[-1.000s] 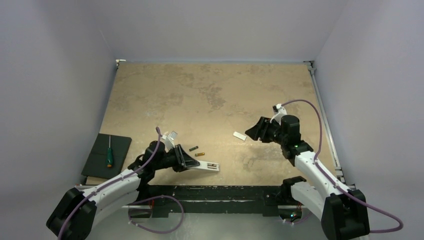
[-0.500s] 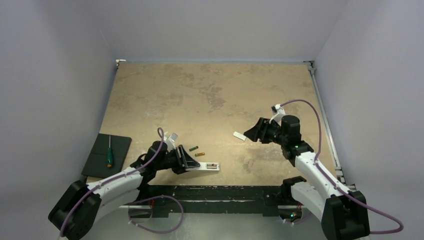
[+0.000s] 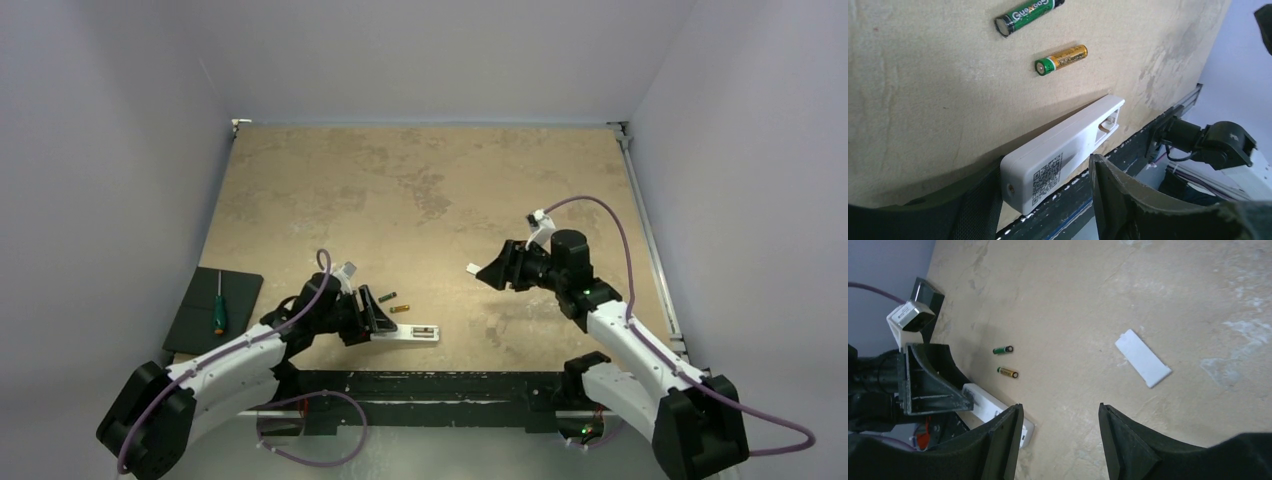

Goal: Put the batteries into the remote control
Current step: Place the remote control at the center of the board, then pick up the battery from the center of the board.

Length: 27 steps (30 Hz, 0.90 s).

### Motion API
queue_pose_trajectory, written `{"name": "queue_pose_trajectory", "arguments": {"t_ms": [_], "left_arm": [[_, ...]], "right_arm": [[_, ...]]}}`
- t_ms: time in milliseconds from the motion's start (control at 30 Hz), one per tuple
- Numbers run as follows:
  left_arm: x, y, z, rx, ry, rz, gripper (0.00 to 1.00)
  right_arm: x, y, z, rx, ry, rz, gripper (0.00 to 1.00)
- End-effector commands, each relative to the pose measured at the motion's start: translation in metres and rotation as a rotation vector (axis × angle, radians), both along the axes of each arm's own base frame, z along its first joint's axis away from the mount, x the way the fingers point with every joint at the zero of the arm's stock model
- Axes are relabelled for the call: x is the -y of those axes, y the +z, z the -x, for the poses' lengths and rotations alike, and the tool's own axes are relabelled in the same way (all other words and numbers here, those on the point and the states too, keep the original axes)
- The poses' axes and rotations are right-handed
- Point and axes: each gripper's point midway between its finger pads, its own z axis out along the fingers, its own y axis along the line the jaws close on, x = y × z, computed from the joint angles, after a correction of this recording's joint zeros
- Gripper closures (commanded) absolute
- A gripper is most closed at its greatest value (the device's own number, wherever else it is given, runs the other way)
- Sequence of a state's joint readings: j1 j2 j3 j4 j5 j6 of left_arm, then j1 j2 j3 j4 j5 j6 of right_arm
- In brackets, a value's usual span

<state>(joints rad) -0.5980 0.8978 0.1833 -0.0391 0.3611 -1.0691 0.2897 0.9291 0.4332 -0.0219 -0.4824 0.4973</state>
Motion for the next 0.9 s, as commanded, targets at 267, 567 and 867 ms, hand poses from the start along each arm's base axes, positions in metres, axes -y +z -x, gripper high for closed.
{"name": "queue_pose_trajectory", "arguments": {"t_ms": [267,567,867], "left_arm": [[-0.020,0.005,-0.011,0.022,0.003,-0.192,0.40],[-0.028,0.023,-0.014,0.051,0.018,-0.240,0.40],[-0.036,0.087,-0.027,0.176,0.052,-0.251,0.40]], "right_arm": [[-0.053,0.027,0.002,0.098,0.157,0.107,0.36],[-0.088,0.028,0.007,0.143,0.270,0.222,0.36],[-0.117,0.019,0.007,0.180,0.367,0.357,0.37]]}}
